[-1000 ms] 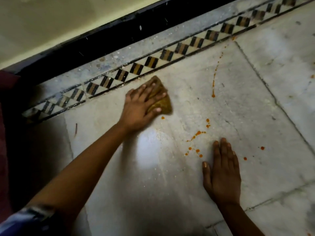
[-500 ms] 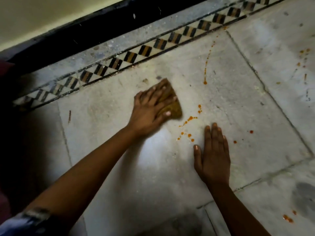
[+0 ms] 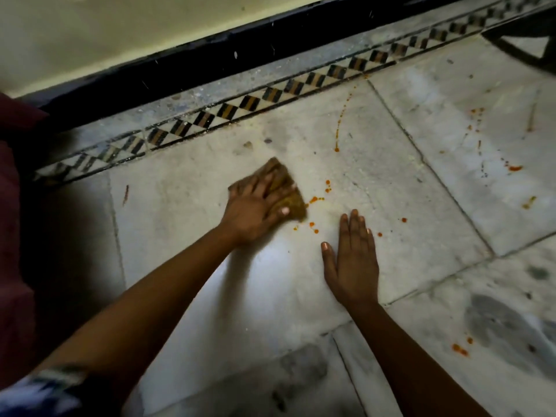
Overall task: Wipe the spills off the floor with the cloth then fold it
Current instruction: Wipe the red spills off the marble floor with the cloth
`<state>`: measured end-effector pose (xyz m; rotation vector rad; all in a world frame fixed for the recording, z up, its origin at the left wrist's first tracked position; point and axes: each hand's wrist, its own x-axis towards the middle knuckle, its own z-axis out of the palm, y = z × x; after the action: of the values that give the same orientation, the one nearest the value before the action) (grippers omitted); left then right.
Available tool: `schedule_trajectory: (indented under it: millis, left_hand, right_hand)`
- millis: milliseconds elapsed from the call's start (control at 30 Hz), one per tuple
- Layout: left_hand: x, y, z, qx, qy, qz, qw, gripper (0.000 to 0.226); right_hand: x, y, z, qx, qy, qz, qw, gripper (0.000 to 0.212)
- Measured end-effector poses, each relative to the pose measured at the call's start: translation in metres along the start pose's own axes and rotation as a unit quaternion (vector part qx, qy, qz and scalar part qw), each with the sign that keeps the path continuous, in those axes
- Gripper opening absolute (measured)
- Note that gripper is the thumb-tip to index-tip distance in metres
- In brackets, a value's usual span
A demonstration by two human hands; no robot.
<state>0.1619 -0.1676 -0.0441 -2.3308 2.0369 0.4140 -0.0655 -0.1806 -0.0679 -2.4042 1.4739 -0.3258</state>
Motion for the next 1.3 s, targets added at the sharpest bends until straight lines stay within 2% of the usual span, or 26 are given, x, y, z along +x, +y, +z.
schedule_trajectory:
  millis: [67,133,233,300,367,500,600,633,700,767,833,900,967,1067,1167,1233,1300]
  left_hand:
    - [-0.035,-0.010,0.005,-0.003,0.025,0.022,0.999,0.061]
    - [-0.049,-0.026,0.004,-0.007,0.046,-0.053,0.998,0.064]
    - [-0.023,-0.025,-0.001,-0.045,0.041,-0.196,0.979,0.061]
    - [0.003,-0.001,0.000,-0.068,0.060,-0.229,0.969,0.051]
    - [0.018,0.025,0.004,-0.068,0.062,-0.194,0.977,0.052]
    - [-0.005,0.069,0.019,-0.017,0.032,-0.041,0.998,0.065]
    - [-0.040,0.062,0.029,0.024,0.051,0.092,0.994,0.061]
    - [-0.049,0.053,0.031,0.042,0.055,0.110,0.992,0.061]
    - [-0.054,0.030,0.028,0.049,0.048,0.077,0.995,0.066]
    - [-0.037,0.020,0.018,0.020,0.038,-0.014,0.999,0.072]
    - [-0.008,0.027,0.011,-0.010,0.030,-0.093,0.995,0.073]
    - [0.018,0.048,0.007,-0.021,0.025,-0.134,0.990,0.071]
    - [0.026,0.073,0.011,-0.010,0.026,-0.119,0.992,0.070]
    - [-0.004,0.095,0.023,0.050,0.019,0.008,0.999,0.067]
    - [-0.041,0.074,0.024,0.088,0.013,0.122,0.989,0.061]
    - [-0.051,0.052,0.013,0.097,-0.029,0.119,0.988,0.064]
    - [-0.038,0.036,-0.001,0.097,-0.072,0.058,0.991,0.064]
  right_hand:
    - [-0.012,0.015,-0.008,-0.019,-0.003,-0.020,1.000,0.066]
    - [-0.026,0.036,-0.014,-0.046,0.000,-0.027,0.999,0.067]
    - [-0.040,0.054,-0.018,-0.053,0.008,0.004,0.999,0.068]
    - [-0.043,0.055,-0.018,-0.047,0.006,0.005,0.999,0.067]
    - [-0.041,0.052,-0.018,-0.051,0.009,0.010,0.999,0.068]
    - [-0.042,0.053,-0.019,-0.072,0.027,0.076,0.994,0.075]
    - [-0.042,0.054,-0.016,-0.084,0.018,0.099,0.991,0.079]
    - [-0.041,0.054,-0.015,-0.089,0.013,0.100,0.991,0.079]
    - [-0.041,0.055,-0.014,-0.096,0.006,0.098,0.991,0.079]
    - [-0.040,0.055,-0.012,-0.102,0.002,0.098,0.990,0.079]
    - [-0.041,0.056,-0.012,-0.106,0.000,0.098,0.990,0.079]
    - [-0.041,0.056,-0.013,-0.102,-0.001,0.096,0.990,0.079]
    - [-0.041,0.055,-0.014,-0.096,-0.002,0.098,0.991,0.079]
    - [-0.041,0.055,-0.015,-0.088,-0.008,0.099,0.991,0.079]
    - [-0.041,0.056,-0.017,-0.084,-0.010,0.092,0.992,0.078]
    - [-0.042,0.055,-0.016,-0.085,-0.016,0.091,0.992,0.078]
    - [-0.041,0.055,-0.017,-0.084,-0.018,0.092,0.992,0.078]
